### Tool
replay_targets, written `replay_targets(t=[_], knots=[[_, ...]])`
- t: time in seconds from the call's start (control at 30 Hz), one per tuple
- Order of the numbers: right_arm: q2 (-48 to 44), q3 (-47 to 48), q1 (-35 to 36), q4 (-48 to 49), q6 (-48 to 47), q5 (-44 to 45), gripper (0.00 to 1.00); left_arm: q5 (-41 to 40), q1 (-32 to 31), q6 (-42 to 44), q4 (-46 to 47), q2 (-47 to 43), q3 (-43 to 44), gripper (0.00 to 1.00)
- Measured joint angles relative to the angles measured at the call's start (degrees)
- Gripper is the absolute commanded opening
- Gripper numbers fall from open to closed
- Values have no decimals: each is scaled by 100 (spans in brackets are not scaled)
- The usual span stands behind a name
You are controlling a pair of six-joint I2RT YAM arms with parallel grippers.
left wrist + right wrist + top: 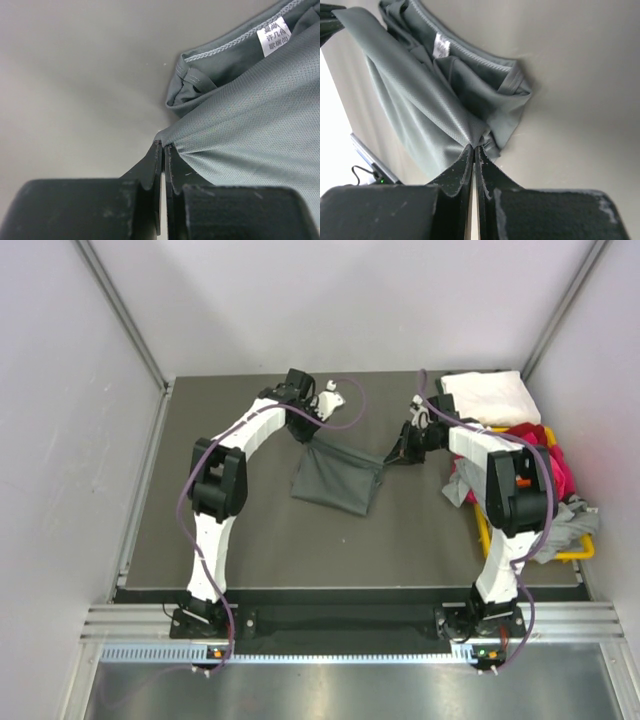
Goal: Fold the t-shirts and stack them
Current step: Fold the tshirt
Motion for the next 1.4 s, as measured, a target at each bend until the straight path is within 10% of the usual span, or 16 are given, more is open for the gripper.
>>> replay_targets(t=[0.2,0.33,0.57,0.77,1.03,1.4], knots=[[31,17,-37,72,48,131,12,94,0,-125,245,42,11,0],[31,22,-87,98,138,345,50,81,31,-162,426,42,17,43],[-402,-280,-188,343,219,1255,67,-192,203,-439,632,98,177,59],[-1252,-846,236,796,308,1589,60,-7,393,-612,750,-164,-197,60],[90,468,612,883,46,1738,60,758,442,-870,776,-247,-313,60],[811,957,876,566,-199,1882,11,1104,426,-1016,844,459,-70,57]])
